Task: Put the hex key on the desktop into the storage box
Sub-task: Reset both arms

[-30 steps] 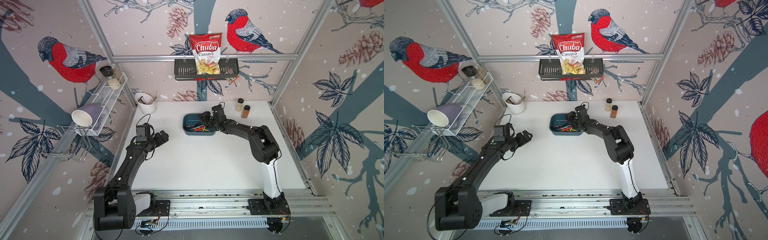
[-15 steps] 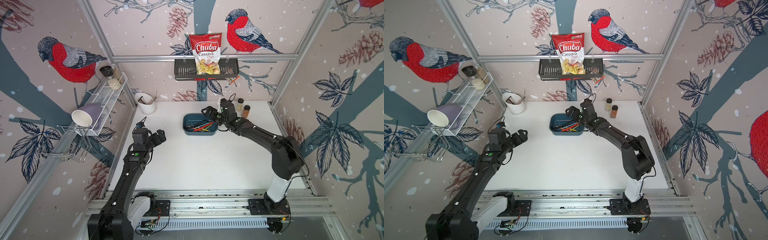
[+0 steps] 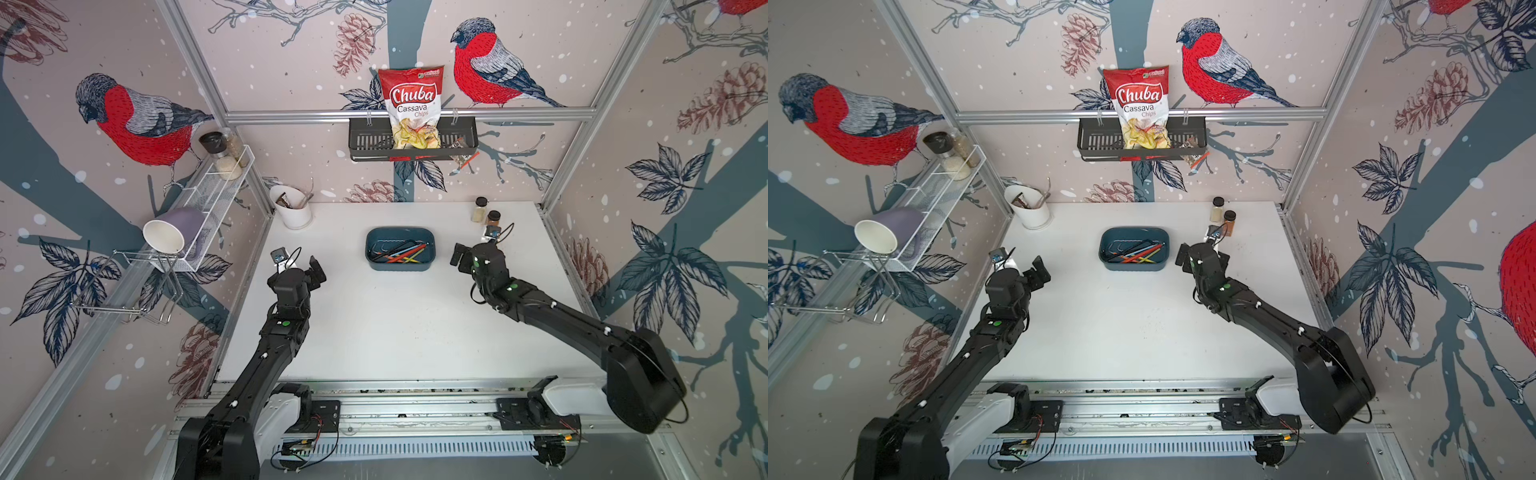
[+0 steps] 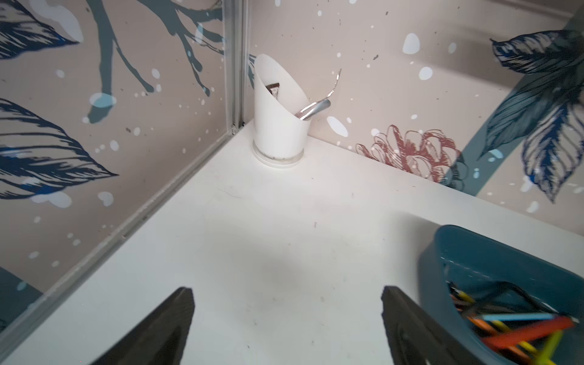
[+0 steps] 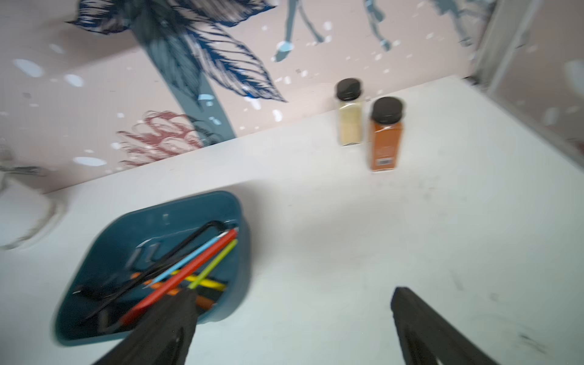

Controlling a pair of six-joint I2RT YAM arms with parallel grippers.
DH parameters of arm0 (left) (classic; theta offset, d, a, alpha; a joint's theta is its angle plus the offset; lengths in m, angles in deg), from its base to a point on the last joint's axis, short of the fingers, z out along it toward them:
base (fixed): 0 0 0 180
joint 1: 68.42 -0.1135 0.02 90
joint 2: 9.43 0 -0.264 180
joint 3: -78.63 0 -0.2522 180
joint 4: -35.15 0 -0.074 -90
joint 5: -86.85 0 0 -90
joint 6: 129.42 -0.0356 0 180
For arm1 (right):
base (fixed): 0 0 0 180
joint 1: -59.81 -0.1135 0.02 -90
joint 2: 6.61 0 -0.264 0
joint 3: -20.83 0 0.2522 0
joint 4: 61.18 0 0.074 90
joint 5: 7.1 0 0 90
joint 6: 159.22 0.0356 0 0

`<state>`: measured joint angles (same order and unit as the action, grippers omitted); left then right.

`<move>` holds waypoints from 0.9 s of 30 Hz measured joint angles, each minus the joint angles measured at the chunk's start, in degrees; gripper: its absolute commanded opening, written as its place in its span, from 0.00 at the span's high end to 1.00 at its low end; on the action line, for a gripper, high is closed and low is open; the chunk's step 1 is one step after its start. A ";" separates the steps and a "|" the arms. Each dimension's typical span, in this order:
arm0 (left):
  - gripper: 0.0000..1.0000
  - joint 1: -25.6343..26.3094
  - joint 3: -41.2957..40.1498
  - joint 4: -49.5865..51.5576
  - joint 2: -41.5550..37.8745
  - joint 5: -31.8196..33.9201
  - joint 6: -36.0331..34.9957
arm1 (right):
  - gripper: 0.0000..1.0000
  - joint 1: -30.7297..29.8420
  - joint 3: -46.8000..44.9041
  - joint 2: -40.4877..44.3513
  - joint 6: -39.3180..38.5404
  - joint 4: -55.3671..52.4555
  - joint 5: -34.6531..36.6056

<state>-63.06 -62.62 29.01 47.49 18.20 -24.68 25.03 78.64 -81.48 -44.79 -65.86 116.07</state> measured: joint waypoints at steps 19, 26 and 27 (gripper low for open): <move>0.04 -0.57 -8.68 -38.53 28.26 2.58 -10.64 | 0.00 18.03 -25.53 2.43 -11.67 27.04 16.04; 0.03 -0.74 -12.98 -47.28 30.58 -0.55 -11.93 | 0.00 21.99 -27.98 -5.29 -15.80 42.53 9.92; 0.03 -0.70 -12.57 -48.92 30.86 -0.63 -12.17 | 0.00 22.08 -27.74 -6.21 -17.05 44.48 9.16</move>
<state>-63.76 -75.19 -19.91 78.35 17.56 -36.86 47.10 50.91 -87.69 -61.84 -21.38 125.23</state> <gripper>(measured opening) 0.969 0.997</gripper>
